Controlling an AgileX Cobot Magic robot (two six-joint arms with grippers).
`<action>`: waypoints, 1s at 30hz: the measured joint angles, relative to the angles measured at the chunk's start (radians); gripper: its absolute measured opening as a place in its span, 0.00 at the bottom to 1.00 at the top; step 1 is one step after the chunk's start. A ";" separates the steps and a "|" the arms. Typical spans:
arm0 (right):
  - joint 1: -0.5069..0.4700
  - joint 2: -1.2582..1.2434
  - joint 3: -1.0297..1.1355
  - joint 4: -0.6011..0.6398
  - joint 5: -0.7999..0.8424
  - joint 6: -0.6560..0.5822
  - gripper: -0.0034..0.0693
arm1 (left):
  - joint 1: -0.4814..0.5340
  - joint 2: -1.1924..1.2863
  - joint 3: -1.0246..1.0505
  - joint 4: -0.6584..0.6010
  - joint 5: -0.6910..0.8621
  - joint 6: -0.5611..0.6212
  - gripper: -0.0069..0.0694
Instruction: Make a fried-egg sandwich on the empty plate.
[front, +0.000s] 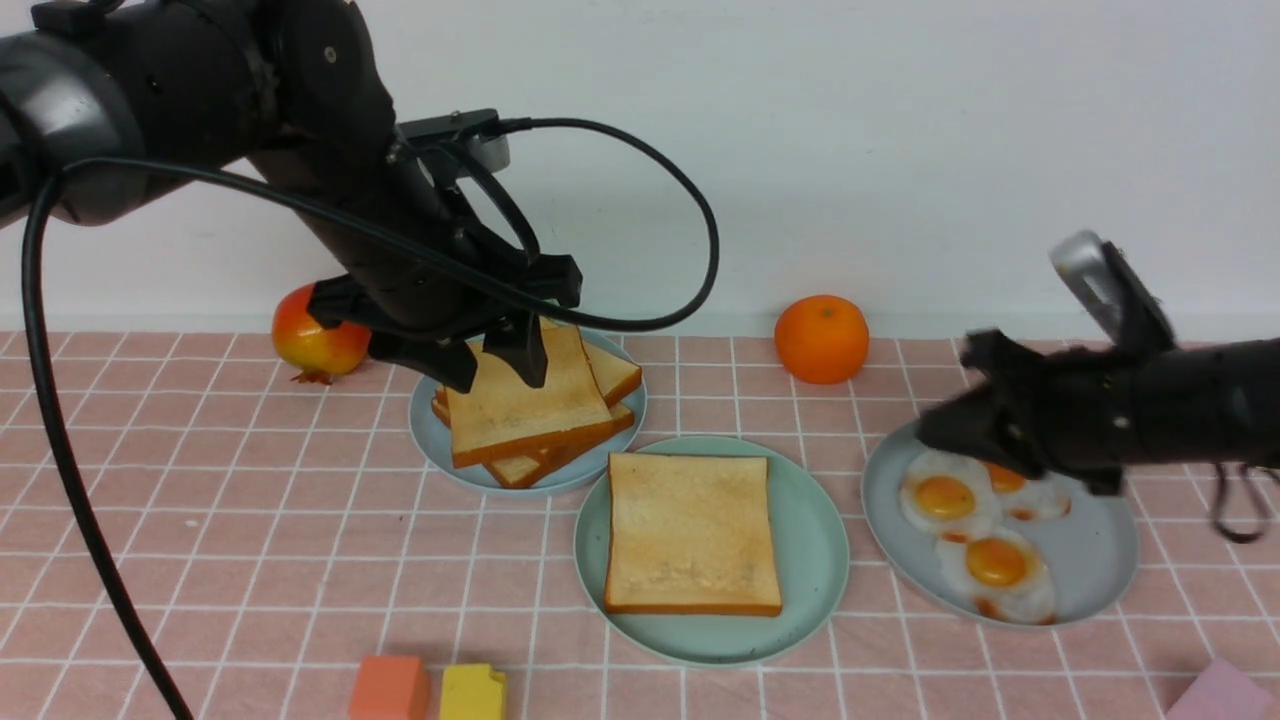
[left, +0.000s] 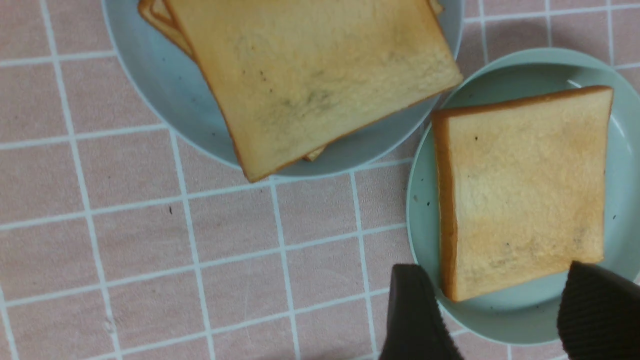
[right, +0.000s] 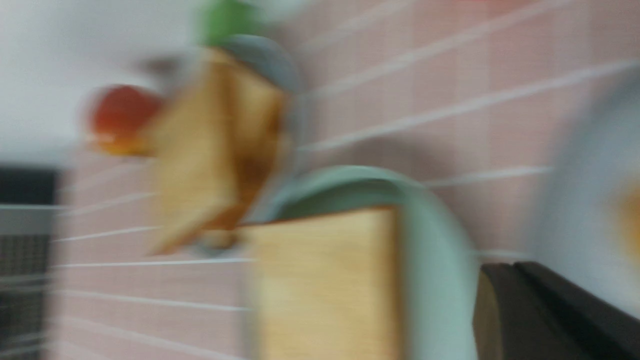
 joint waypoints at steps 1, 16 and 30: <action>-0.011 -0.001 0.000 -0.039 -0.012 0.031 0.22 | 0.000 0.000 0.000 0.000 0.001 0.000 0.65; -0.026 0.202 -0.396 -0.592 0.143 0.101 0.56 | 0.000 0.000 0.000 -0.001 0.014 -0.003 0.65; 0.015 0.272 -0.566 -0.791 0.453 0.407 0.48 | 0.000 0.000 0.000 -0.001 0.020 -0.003 0.65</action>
